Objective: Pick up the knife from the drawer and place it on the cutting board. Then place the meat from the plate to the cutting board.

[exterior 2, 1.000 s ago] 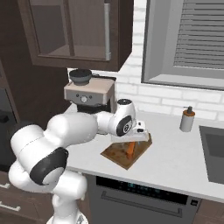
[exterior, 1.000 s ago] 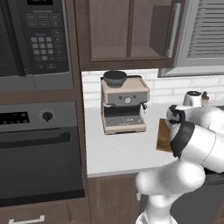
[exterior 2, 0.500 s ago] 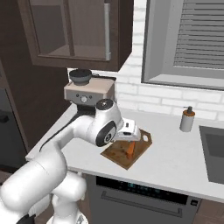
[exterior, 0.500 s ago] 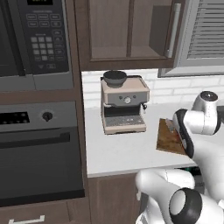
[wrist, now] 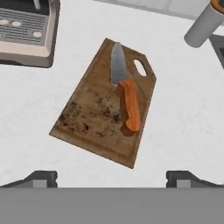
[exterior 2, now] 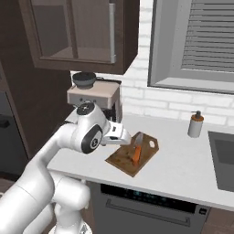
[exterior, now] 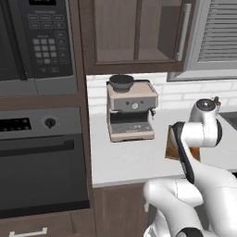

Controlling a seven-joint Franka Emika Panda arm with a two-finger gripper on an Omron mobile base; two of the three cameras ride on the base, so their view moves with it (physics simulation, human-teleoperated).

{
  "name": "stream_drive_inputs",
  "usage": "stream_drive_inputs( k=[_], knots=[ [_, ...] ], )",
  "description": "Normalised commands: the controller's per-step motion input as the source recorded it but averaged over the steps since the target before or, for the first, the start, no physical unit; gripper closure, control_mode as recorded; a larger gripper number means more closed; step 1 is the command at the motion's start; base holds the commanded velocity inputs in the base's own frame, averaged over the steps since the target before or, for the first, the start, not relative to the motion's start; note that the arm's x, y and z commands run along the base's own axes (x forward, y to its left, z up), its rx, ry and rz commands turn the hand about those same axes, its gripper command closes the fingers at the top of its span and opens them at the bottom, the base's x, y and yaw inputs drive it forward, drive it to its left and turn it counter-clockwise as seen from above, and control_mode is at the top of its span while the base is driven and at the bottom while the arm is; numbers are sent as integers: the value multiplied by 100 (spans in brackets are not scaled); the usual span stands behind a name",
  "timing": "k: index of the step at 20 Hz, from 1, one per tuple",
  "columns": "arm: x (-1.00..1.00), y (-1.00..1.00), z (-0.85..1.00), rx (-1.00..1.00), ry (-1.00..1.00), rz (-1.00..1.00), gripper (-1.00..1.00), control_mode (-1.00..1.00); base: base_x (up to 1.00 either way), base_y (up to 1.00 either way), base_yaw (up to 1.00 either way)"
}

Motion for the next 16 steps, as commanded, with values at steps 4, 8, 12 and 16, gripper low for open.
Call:
stream_drive_inputs(
  k=[4, 8, 12, 16],
  knots=[
    [0, 0, 0, 0, 0, 0, -100, 100, -76, -72, -8],
    [0, 0, 0, 0, 0, 0, -100, 100, -78, -100, -13],
    [0, 0, 0, 0, 0, 0, -100, 100, -39, -100, -9],
    [0, 0, 0, 0, 0, 0, -100, 100, -1, -100, -6]
  ],
)
